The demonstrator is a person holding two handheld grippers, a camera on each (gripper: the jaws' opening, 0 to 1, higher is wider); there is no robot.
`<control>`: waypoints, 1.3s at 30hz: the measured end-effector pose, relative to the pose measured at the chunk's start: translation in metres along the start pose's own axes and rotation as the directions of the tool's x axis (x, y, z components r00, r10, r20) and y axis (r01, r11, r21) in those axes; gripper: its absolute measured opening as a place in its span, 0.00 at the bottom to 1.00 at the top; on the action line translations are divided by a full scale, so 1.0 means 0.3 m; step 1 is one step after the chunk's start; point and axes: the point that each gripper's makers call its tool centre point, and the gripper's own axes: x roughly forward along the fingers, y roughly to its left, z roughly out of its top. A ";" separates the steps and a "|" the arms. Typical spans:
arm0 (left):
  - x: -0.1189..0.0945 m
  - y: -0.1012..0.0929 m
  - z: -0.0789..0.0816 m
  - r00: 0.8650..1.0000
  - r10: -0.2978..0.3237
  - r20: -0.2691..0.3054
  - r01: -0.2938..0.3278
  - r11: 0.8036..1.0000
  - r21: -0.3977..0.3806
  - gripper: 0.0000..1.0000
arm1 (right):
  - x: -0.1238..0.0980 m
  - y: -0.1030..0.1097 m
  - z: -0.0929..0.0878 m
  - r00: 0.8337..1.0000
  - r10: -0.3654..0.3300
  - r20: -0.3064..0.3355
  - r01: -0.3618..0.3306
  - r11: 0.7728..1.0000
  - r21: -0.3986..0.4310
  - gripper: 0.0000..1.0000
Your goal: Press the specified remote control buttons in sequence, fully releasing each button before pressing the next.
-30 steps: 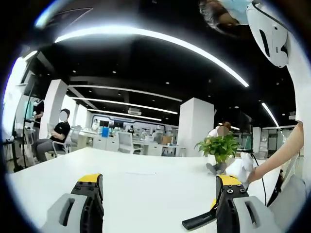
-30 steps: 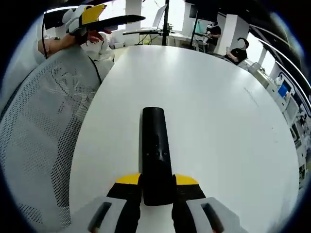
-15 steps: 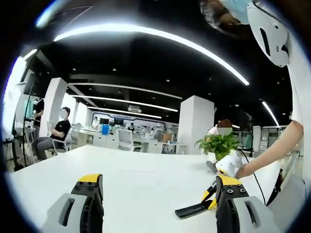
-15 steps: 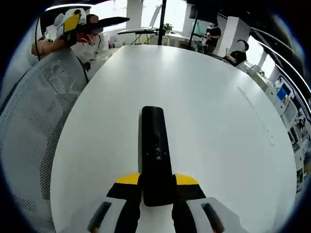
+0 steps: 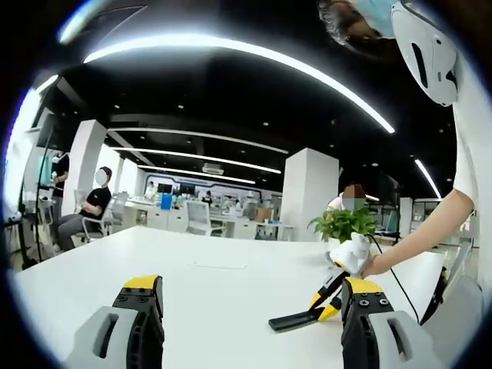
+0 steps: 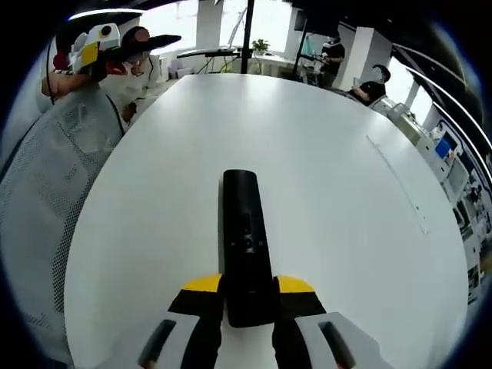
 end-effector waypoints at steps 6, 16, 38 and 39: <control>-0.004 0.008 -0.005 1.000 0.003 -0.003 -0.003 1.000 -0.003 1.00 | -0.003 0.004 0.006 0.999 -0.023 0.038 0.020 0.996 0.084 0.24; 0.000 0.011 -0.011 1.000 0.001 -0.009 -0.002 1.000 -0.008 1.00 | -0.103 -0.012 0.067 0.919 -0.271 0.285 0.107 0.871 0.480 0.66; -0.013 0.014 -0.058 0.998 -0.024 -0.051 0.024 1.000 -0.014 1.00 | -0.485 0.230 -0.023 0.690 -0.691 0.216 0.345 0.577 0.740 0.99; -0.013 0.019 -0.062 0.998 -0.020 -0.055 0.019 1.000 -0.017 1.00 | -0.508 0.222 -0.014 0.665 -0.712 0.224 0.369 0.574 0.731 0.99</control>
